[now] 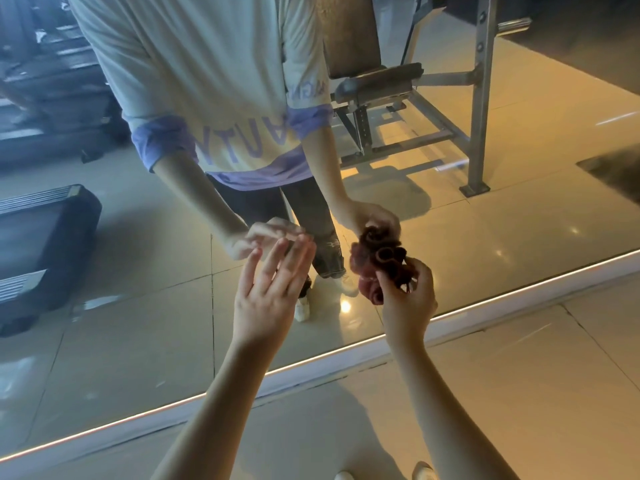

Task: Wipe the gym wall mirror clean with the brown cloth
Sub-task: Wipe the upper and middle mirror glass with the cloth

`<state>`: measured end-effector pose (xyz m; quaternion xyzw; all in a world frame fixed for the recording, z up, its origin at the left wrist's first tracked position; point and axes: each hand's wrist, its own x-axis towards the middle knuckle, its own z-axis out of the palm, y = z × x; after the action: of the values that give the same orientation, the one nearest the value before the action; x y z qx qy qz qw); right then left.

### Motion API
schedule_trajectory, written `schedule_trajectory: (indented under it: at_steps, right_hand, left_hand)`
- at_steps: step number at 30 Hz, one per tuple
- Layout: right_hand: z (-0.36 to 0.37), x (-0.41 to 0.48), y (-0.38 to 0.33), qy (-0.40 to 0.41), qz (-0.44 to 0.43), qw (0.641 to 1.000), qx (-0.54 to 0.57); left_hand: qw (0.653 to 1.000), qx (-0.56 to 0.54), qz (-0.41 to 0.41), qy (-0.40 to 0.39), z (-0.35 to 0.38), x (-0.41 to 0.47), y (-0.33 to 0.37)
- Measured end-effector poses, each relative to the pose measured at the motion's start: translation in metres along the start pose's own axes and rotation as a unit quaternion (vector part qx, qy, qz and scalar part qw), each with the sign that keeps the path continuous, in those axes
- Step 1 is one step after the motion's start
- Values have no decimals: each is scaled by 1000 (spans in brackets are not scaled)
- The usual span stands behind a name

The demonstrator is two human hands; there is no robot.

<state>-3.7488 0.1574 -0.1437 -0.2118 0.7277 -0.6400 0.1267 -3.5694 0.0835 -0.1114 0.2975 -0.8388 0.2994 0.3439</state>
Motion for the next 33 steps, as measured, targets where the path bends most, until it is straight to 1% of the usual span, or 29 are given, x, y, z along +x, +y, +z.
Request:
schedule_trajectory:
  at_steps: [2, 3, 4, 5, 8, 9, 10, 11, 13, 14, 15, 17, 19, 20, 21, 22, 23, 25, 26, 27, 29, 31, 32, 33]
  right_hand:
    - [9, -7, 1, 32, 118, 992, 39]
    - [15, -11, 0, 40, 161, 985, 49]
    - [20, -16, -2, 42, 178, 982, 49]
    - [23, -20, -6, 35, 165, 985, 45]
    - [19, -28, -23, -17, 43, 999, 22]
    - [15, -26, -25, -20, 20, 999, 18]
    - [13, -22, -24, -8, 17, 1000, 17]
    - [11, -16, -23, 14, 38, 999, 24]
    - [11, -7, -20, 52, 112, 991, 53]
    - [14, -9, -21, 55, 124, 989, 58]
    - [16, -14, -23, 49, 108, 992, 50]
    - [22, -29, -29, 12, 19, 999, 24]
    - [21, -38, -30, -37, -73, 997, 2]
    - [19, -37, -29, -46, -104, 994, -5]
    - [17, -32, -28, -37, -122, 992, -5]
    - [15, -26, -26, -16, -120, 993, 6]
    - [14, -20, -27, 13, -92, 995, 23]
    - [17, -15, -31, 59, -3, 997, 58]
    - [20, -17, -33, 69, 3, 996, 55]
    - [22, -21, -35, 67, -36, 996, 38]
    - [25, -30, -35, 14, -179, 984, -2]
    - [24, -28, -29, -54, -312, 945, -77]
    - [22, -21, -26, -66, -353, 926, -114]
    - [20, -14, -22, -63, -373, 915, -139]
  left_hand:
    - [1000, -6, -7, -3, 1, 0, 1]
    - [1000, -7, -7, -4, 1, -1, 1]
    - [1000, -7, -6, -3, 1, -1, 1]
    - [1000, -7, -3, 1, 1, -1, 0]
    - [1000, -8, 1, 13, 1, 0, -1]
    - [1000, -13, 0, 15, 1, 0, -1]
    - [1000, -18, -1, 15, 0, 0, -1]
    - [1000, -24, -1, 11, 0, -1, -2]
    - [1000, -31, -3, 1, 0, -3, -3]
    - [999, -33, -7, 0, -1, -5, -4]
    - [999, -33, -11, 2, -1, -7, -5]
    - [999, -29, -16, 12, 1, -10, -5]
    - [999, -29, -19, 19, 2, -11, -4]
    - [999, -29, -20, 20, 3, -11, -4]
    - [999, -30, -21, 20, 3, -12, -3]
    - [999, -32, -21, 19, 4, -12, -4]
    - [999, -35, -20, 17, 4, -12, -4]
    - [999, -41, -21, 12, 3, -12, -4]
    - [999, -42, -22, 12, 3, -12, -4]
    - [999, -41, -22, 14, 4, -12, -4]
    - [999, -36, -21, 23, 5, -13, -3]
    - [999, -32, -21, 25, 6, -14, -3]
    - [999, -34, -21, 23, 7, -15, -3]
    - [999, -37, -19, 20, 7, -16, -4]
